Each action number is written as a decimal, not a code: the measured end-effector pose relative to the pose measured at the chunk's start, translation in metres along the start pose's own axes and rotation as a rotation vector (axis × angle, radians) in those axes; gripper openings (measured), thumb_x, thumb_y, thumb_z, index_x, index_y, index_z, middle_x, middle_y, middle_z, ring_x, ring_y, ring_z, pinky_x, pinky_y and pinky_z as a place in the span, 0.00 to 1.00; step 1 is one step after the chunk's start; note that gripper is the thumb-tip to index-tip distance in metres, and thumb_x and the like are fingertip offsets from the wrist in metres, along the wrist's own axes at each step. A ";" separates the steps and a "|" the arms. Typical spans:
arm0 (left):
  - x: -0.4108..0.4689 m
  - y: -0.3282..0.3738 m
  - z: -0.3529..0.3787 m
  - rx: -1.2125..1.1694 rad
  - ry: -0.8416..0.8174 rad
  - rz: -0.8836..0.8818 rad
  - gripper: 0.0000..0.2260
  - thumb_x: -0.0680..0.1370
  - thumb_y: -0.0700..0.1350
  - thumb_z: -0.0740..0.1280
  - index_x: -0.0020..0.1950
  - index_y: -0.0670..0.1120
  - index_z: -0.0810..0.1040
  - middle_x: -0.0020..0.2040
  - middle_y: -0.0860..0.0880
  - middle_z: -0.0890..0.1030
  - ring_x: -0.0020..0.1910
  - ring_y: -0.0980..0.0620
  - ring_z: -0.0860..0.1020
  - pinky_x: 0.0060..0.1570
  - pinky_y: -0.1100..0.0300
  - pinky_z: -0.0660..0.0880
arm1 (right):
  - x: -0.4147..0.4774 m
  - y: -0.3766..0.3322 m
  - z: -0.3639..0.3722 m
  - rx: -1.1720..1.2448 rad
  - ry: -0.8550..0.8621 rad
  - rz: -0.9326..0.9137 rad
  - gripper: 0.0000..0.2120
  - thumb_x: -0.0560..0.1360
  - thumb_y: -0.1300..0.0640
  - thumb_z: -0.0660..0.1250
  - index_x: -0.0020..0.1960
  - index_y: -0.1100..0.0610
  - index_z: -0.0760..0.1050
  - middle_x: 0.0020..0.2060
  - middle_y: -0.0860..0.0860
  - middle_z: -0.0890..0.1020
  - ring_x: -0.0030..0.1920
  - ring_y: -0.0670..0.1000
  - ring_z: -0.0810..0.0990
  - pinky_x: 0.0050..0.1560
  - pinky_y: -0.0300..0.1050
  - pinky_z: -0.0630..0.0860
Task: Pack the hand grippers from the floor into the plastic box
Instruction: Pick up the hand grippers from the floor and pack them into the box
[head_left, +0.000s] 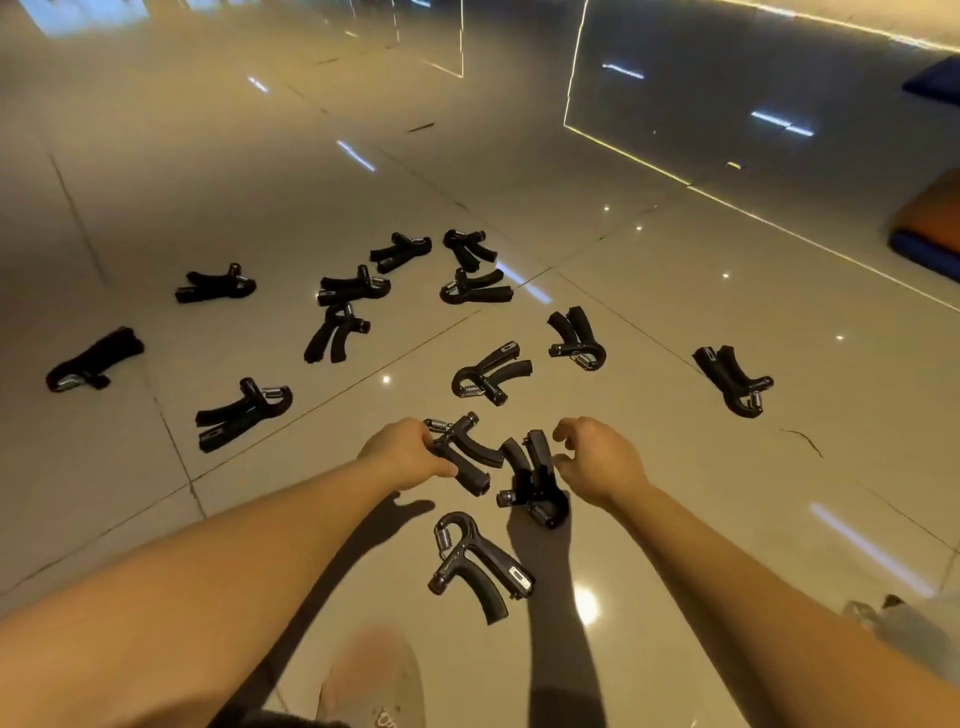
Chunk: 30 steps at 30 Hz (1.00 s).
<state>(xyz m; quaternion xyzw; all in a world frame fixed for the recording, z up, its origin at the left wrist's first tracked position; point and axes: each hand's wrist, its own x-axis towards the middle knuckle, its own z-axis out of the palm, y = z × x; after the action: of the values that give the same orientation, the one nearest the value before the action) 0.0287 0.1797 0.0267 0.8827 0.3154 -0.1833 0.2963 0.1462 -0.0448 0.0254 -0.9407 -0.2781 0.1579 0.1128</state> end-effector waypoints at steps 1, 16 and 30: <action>0.010 -0.003 0.009 -0.046 0.000 -0.035 0.23 0.73 0.56 0.77 0.62 0.47 0.77 0.50 0.50 0.81 0.46 0.49 0.82 0.50 0.51 0.81 | 0.010 0.004 0.009 -0.032 -0.050 -0.029 0.15 0.78 0.55 0.66 0.64 0.52 0.76 0.57 0.52 0.79 0.54 0.56 0.79 0.50 0.50 0.79; 0.085 0.015 0.104 -0.233 0.355 -0.300 0.37 0.73 0.48 0.77 0.75 0.47 0.60 0.62 0.42 0.80 0.59 0.39 0.80 0.56 0.41 0.79 | 0.059 0.057 0.056 -0.517 -0.197 -0.335 0.31 0.76 0.50 0.70 0.76 0.46 0.64 0.66 0.49 0.76 0.67 0.57 0.69 0.61 0.51 0.70; 0.099 0.033 0.121 -0.225 0.306 -0.469 0.40 0.64 0.55 0.80 0.69 0.43 0.68 0.68 0.41 0.71 0.69 0.39 0.68 0.66 0.41 0.71 | 0.036 0.095 0.059 -0.432 -0.129 -0.007 0.28 0.69 0.35 0.71 0.60 0.53 0.76 0.56 0.52 0.75 0.59 0.55 0.73 0.55 0.50 0.71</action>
<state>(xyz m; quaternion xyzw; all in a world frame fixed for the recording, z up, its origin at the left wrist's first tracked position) 0.1069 0.1261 -0.1022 0.7648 0.5699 -0.0755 0.2908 0.2002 -0.0952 -0.0662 -0.9300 -0.3154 0.1542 -0.1090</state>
